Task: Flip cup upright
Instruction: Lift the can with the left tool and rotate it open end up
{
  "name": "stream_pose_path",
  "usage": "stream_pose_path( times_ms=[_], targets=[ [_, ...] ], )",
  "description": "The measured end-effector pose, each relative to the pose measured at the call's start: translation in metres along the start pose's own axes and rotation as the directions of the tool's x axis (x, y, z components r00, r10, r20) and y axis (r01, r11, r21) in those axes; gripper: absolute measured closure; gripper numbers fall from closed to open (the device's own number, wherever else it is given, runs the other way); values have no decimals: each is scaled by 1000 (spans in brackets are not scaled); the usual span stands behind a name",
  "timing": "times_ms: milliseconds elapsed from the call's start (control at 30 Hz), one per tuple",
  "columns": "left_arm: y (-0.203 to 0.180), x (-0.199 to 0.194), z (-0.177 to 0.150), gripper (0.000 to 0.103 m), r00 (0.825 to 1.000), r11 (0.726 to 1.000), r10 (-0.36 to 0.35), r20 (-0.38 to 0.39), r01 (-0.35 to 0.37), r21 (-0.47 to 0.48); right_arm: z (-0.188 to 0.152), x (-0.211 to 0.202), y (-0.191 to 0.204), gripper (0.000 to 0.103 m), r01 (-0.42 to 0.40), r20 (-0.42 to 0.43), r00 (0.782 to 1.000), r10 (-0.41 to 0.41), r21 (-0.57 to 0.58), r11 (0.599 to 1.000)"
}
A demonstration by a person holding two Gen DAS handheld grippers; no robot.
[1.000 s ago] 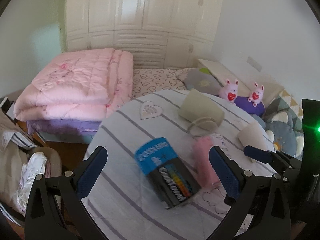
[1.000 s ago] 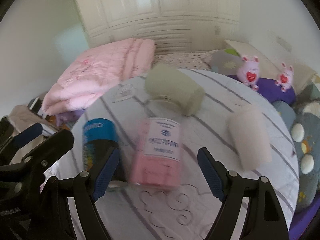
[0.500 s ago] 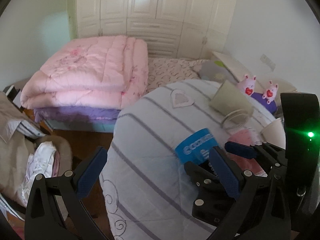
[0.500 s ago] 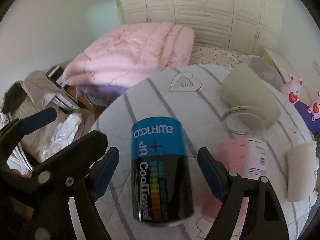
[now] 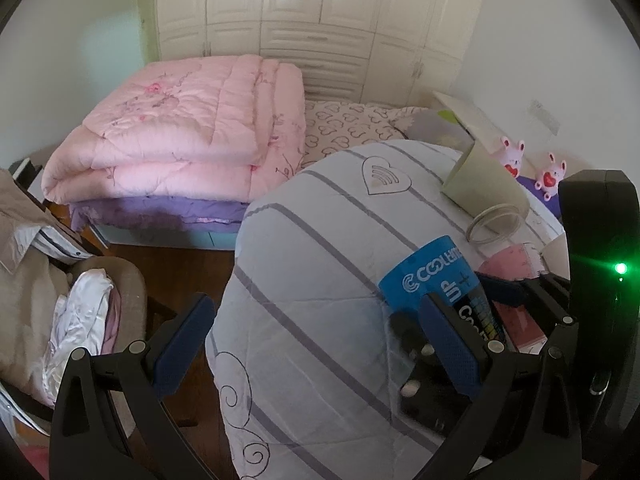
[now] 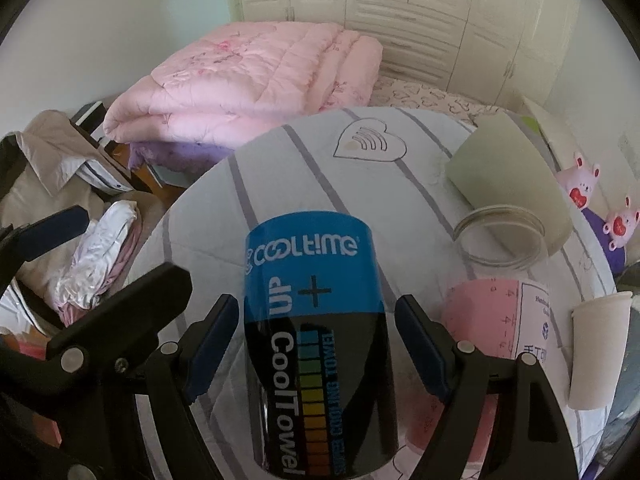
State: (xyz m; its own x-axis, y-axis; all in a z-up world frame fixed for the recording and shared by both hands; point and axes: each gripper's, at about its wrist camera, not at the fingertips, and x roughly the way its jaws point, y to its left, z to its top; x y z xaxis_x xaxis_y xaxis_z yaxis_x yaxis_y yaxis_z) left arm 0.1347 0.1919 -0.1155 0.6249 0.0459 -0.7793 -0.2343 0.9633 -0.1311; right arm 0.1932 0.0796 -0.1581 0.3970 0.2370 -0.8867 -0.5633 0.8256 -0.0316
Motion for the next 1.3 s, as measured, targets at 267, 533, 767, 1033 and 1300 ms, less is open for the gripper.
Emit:
stream_pose_path(
  times_ms=[267,533,767,1033,1300],
  targets=[
    [-5,-19,0,0,999,1000,-23,39,22,20,-6,-19,-4,34,-15,33,999,14,41,999],
    [-29,-65,-8,0,990,992,-107,95,101,69,-23,-63,-7,35,-63,89,995,53,115,991],
    [-62,-105,-34,0,979,974,-173,109,153,170,-67,-96,-19,35,-145,110,986,125,202,969],
    [-106,-130,-67,0,970,941,-227,86,196,276,-134,-125,-47,35,-243,132,969,209,346,906],
    [-121,-118,-73,0,974,948,-226,34,212,236,-157,-105,-88,35,-305,178,952,250,461,833]
  ],
)
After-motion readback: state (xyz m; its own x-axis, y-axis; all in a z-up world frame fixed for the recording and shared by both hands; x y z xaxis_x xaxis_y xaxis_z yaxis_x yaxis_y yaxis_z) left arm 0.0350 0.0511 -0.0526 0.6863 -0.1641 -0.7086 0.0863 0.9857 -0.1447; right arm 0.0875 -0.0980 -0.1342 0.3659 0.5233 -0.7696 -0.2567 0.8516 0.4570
